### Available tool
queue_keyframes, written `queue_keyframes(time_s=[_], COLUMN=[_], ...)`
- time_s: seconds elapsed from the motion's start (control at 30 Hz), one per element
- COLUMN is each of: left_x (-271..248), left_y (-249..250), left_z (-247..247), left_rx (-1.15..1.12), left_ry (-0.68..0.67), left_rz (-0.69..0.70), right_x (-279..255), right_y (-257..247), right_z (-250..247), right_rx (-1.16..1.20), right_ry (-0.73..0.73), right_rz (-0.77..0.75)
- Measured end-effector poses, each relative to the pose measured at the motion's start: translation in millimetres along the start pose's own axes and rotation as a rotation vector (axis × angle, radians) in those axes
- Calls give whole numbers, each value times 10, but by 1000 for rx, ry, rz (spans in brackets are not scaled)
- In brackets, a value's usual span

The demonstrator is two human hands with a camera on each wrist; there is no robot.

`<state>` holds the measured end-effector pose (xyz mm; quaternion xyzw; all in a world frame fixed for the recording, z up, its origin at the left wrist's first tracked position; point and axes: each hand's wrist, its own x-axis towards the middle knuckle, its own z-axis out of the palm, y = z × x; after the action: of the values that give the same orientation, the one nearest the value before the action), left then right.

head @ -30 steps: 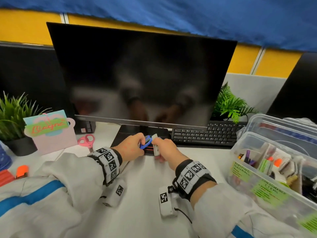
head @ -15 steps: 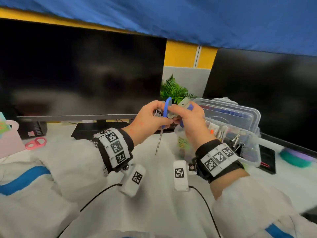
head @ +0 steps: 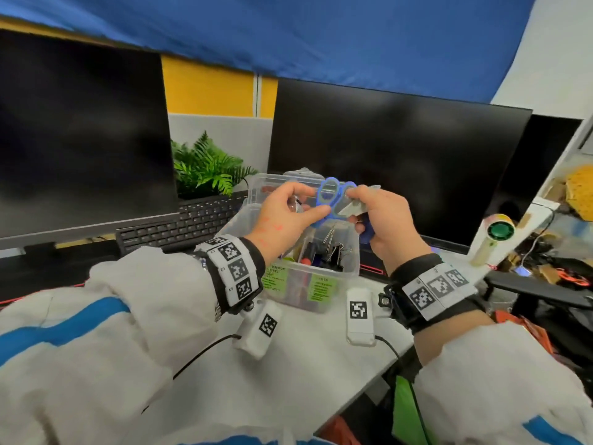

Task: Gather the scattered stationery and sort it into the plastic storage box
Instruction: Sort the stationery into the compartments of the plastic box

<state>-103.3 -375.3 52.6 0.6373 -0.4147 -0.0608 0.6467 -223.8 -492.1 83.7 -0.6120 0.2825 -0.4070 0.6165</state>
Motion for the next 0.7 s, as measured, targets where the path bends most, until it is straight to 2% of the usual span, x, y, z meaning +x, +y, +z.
queue_keyframes(time_s=[0.1,0.17,0.27,0.4,0.53,0.7], left_x=[108,154,166,156,155,194], left_y=[-42,-134,-306,-386,-404,-419], left_z=[107,104,91,134,177,177], left_rx=[0,65,159,186,243,146], left_ry=[71,54,-30,-66,-137,-101], left_rz=[-76,-125,-187,-185,-141,-183], right_x=[18,8,-19,-114,-217,-275], right_y=[-14,42,223,450,526,427], right_z=[-139,-168,-118,-51,22,36], right_rx=[97,20,-112,-347,-400,-334], right_ry=[217,276,229,165,59,80], right_rz=[-42,-59,-75,-199,-275,-436])
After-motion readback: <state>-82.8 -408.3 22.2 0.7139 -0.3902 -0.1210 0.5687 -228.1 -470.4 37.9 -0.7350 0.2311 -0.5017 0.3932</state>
